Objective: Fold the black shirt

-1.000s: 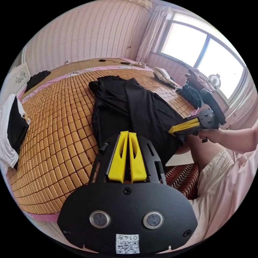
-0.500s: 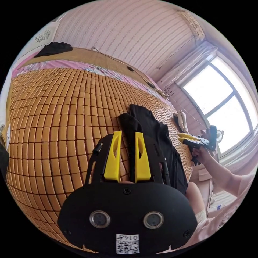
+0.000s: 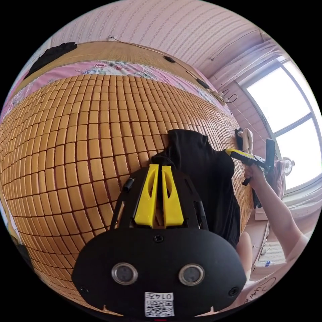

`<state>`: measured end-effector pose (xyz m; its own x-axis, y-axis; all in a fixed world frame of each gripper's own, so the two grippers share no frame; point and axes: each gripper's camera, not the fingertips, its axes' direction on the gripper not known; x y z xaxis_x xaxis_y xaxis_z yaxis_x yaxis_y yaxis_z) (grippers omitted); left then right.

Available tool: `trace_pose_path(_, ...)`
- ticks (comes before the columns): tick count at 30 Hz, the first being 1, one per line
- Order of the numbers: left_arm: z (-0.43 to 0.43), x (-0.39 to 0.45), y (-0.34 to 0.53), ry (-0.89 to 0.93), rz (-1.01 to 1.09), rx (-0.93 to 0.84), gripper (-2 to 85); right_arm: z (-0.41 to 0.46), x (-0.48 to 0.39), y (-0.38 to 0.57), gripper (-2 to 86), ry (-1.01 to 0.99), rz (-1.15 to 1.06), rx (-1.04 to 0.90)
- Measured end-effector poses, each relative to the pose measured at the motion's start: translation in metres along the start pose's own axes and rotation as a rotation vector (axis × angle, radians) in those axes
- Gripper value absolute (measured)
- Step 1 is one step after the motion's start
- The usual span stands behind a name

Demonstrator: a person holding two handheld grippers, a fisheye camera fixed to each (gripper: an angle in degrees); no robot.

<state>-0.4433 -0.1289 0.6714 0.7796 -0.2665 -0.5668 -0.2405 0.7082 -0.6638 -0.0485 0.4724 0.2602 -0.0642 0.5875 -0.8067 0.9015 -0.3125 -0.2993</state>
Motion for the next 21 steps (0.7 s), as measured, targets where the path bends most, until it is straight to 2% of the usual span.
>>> trace_pose_path(6, -0.039, 0.014, -0.025, -0.030, 0.004, 0.141, -1.0, -0.041, 0.030, -0.001, 0.0, 0.082, 0.053, 0.134)
trace_pose_path(10, -0.068, 0.032, -0.034, -0.044, 0.038, 0.228, -1.0, -0.074, 0.038, 0.001, -0.1, 0.044, 0.084, 0.267)
trace_pose_path(13, -0.085, 0.042, -0.028, -0.013, 0.082, 0.241, -1.0, -0.089, 0.036, 0.015, -0.1, -0.009, 0.051, 0.295)
trace_pose_path(18, -0.114, 0.060, 0.029, 0.003, 0.245, 0.212, -0.9, -0.121, 0.024, 0.084, -0.1, -0.150, -0.059, 0.331)
trace_pose_path(21, -0.133, 0.074, 0.105, 0.041, 0.356, 0.172, -0.8, -0.139, 0.011, 0.160, -0.1, -0.205, -0.123, 0.307)
